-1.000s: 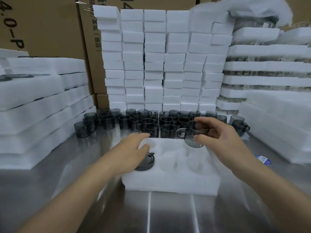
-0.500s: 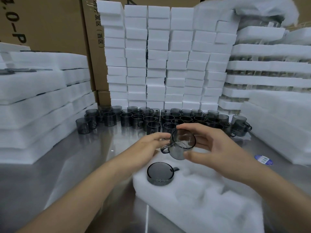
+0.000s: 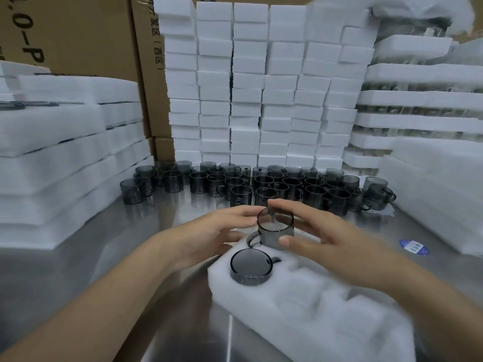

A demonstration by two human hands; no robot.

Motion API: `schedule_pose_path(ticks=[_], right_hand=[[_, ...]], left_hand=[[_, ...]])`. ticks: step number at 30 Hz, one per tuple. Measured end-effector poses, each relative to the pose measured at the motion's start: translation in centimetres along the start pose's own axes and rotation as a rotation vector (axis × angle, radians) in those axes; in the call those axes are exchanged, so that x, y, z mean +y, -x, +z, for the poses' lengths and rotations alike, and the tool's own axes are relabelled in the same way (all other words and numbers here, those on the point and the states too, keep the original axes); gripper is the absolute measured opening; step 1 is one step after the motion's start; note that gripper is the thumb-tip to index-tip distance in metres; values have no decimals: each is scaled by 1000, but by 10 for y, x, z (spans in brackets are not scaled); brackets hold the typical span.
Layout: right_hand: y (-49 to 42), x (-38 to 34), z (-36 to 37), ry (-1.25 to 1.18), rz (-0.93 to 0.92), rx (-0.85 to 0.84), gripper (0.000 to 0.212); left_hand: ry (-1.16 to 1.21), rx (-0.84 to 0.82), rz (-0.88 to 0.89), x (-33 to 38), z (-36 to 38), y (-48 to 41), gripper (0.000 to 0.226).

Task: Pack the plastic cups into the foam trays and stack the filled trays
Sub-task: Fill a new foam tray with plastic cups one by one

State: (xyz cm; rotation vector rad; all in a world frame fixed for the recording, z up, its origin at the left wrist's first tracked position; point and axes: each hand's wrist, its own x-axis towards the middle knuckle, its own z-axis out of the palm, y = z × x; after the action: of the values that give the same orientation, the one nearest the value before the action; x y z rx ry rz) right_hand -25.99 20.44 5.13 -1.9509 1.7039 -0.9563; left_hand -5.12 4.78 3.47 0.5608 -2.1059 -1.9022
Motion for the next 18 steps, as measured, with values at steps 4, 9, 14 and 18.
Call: schedule_pose_path(ticks=[4, 9, 14, 18], right_hand=[[-1, 0, 0, 52, -8, -3, 59], [2, 4, -7, 162, 14, -17, 46], [-4, 7, -3, 38, 88, -19, 38], [-3, 11, -8, 1, 185, -106, 39]], left_hand=[[-7, 2, 14, -1, -1, 0, 57], [-82, 60, 29, -2, 0, -2, 59], [-147, 92, 40, -5, 2, -3, 54], [-172, 87, 22, -7, 6, -5, 54]])
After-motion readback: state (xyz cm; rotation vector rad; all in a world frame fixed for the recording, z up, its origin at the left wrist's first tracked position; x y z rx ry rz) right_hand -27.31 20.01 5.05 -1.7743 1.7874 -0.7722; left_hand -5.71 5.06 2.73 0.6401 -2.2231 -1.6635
